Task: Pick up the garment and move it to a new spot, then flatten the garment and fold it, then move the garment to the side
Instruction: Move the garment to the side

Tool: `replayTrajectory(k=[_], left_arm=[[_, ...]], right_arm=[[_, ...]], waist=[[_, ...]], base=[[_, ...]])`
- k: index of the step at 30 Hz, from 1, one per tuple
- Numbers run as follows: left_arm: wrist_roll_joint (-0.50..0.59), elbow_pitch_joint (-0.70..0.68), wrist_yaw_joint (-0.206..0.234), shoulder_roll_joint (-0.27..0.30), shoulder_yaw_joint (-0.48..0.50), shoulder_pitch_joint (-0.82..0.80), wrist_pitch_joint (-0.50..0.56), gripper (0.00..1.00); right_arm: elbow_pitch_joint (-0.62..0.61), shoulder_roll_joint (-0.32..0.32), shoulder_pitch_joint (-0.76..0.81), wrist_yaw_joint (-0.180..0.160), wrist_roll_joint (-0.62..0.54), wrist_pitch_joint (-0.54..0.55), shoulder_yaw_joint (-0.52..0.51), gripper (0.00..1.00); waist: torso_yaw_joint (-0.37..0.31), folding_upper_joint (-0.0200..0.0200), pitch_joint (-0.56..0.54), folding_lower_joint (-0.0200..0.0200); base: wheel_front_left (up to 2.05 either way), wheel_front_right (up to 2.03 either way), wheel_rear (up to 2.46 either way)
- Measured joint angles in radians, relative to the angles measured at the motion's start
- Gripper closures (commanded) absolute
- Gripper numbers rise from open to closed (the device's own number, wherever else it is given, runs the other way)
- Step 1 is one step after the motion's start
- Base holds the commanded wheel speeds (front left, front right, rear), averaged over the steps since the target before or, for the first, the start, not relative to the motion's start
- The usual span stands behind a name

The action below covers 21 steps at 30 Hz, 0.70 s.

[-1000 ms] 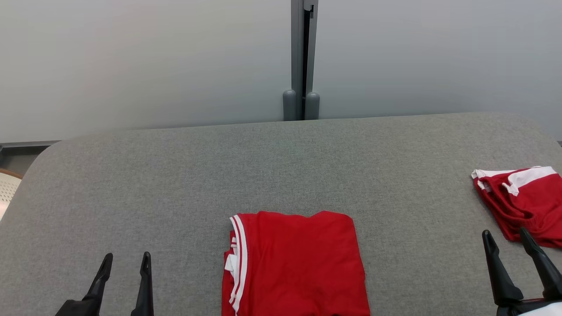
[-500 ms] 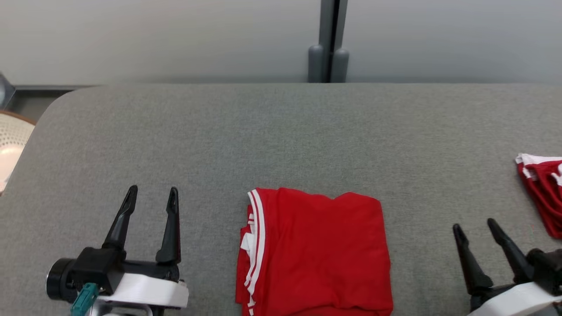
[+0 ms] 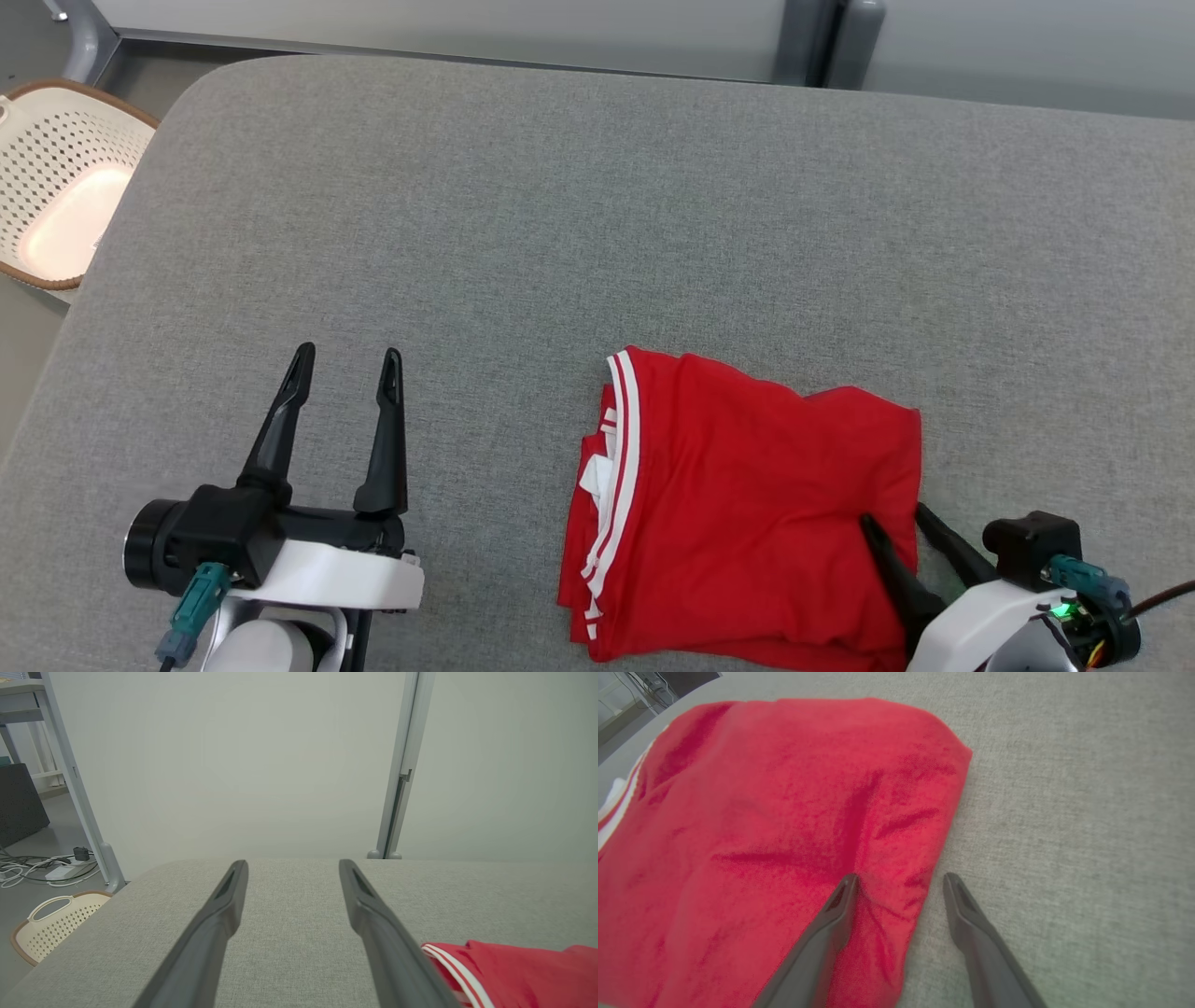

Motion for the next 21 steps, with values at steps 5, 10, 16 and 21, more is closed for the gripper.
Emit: replayTrajectory(k=[5, 10, 16, 21], left_arm=[[0.006, 0.004, -0.001, 0.000, 0.016, 0.002, -0.003, 0.00], [0.026, 0.001, -0.004, 0.003, 0.022, 0.006, -0.004, 0.00], [0.038, -0.016, -0.010, 0.023, 0.016, 0.026, -0.005, 0.00], [0.043, -0.033, -0.018, 0.032, 0.007, 0.025, 0.004, 0.00]], right_arm=[[-0.020, -0.004, -0.012, 0.001, 0.003, 0.030, 0.006, 1.00], [-0.072, -0.030, -0.004, 0.001, -0.022, 0.035, -0.015, 1.00], [-0.119, -0.066, 0.032, 0.001, -0.045, 0.042, -0.069, 1.00], [-0.137, -0.081, 0.035, 0.001, -0.051, 0.040, -0.094, 1.00]], waist=[[-0.007, 0.0000, -0.005, 0.0000], [-0.036, 0.0000, -0.020, 0.0000], [-0.120, 0.0000, -0.042, 0.0000], [-0.217, 0.0000, -0.055, 0.0000]], base=[[0.00, 0.00, 0.00], [0.00, 0.00, 0.00], [0.00, 0.00, 0.00], [0.00, 0.00, 0.00]])
